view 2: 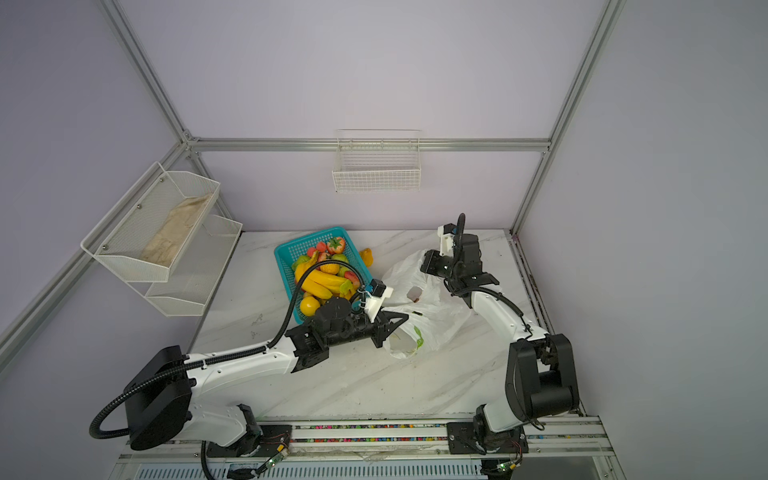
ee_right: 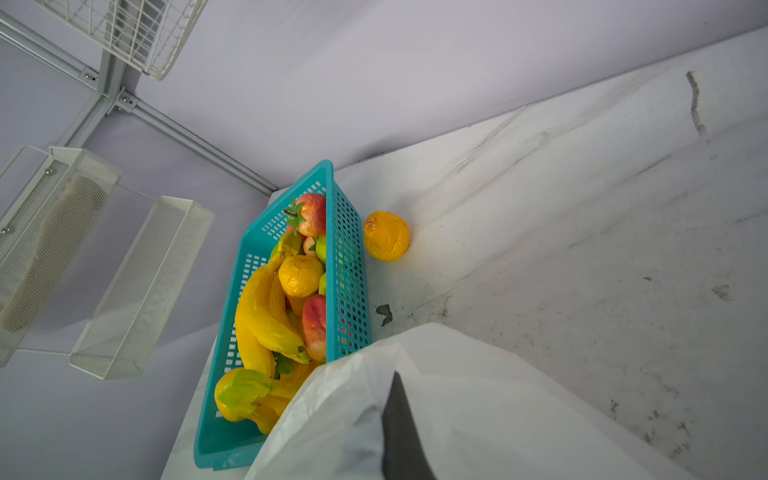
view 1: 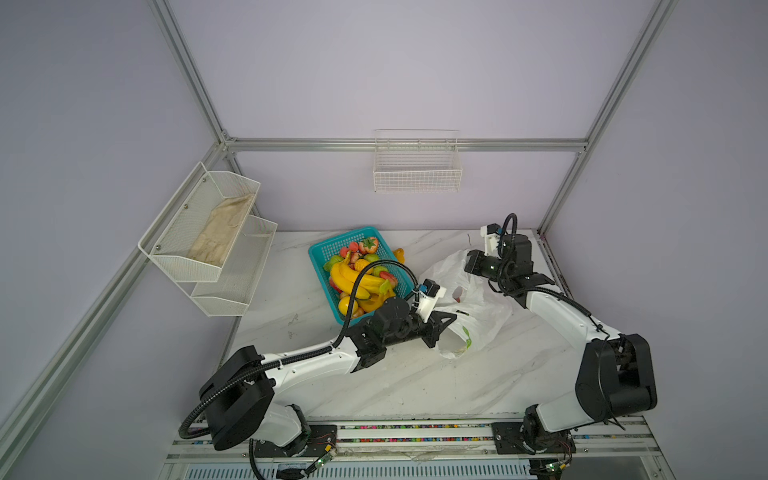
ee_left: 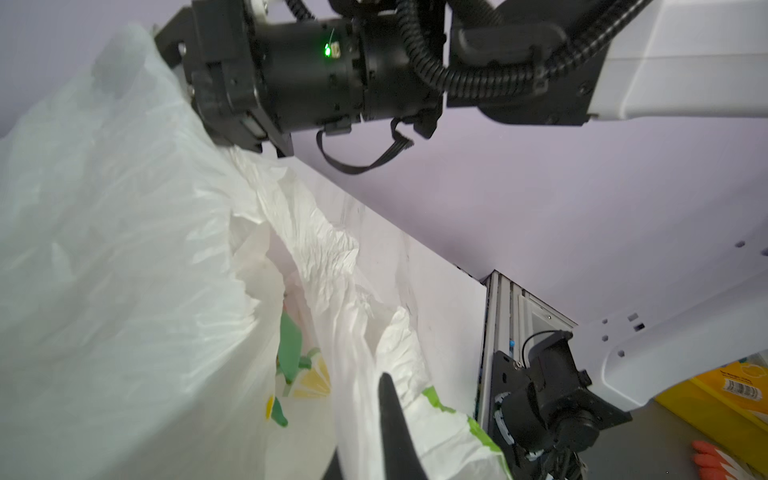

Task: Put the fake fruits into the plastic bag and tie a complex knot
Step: 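Withdraw the left gripper out of the bag toward the robot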

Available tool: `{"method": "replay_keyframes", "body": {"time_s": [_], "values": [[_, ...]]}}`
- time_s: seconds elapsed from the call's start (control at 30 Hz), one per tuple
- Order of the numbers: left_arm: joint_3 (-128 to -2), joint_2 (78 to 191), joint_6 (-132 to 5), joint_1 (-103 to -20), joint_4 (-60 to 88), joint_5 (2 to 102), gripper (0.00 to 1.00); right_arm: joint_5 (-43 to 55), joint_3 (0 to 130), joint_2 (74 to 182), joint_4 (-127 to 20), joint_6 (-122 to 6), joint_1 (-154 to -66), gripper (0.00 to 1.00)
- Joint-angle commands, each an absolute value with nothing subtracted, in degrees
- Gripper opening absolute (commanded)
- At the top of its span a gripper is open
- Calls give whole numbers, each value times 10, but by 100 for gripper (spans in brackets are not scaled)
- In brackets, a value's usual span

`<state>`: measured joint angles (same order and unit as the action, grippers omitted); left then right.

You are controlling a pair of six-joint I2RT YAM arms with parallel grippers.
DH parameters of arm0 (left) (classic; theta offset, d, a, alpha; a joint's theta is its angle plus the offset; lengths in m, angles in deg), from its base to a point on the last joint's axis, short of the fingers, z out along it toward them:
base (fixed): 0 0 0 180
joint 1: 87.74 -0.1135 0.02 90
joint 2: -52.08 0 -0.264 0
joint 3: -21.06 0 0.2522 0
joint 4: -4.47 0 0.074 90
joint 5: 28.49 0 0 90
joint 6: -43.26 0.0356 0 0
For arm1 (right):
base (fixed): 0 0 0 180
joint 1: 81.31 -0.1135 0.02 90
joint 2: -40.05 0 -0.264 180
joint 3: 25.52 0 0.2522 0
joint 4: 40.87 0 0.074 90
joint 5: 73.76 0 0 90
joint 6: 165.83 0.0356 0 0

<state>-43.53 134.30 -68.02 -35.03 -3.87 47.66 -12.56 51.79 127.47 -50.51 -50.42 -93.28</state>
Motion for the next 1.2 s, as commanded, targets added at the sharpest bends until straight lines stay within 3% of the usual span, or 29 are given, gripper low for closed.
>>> {"method": "replay_keyframes", "body": {"time_s": [0.0,0.27,0.63,0.93,1.17], "values": [[-515,1352,-634,-383,-61,452,0,-90,574,1304,-468,-480,-936,0],[-546,1360,-610,-368,-54,394,0,-85,624,1358,-495,-501,-935,0],[-607,1423,-555,-292,-18,332,2,-112,600,1321,-603,-589,-913,0],[-666,1496,-496,-244,48,294,12,-130,494,1256,-581,-573,-903,0],[-685,1518,-438,-218,125,265,36,-136,487,1263,-552,-557,-903,0]]}}
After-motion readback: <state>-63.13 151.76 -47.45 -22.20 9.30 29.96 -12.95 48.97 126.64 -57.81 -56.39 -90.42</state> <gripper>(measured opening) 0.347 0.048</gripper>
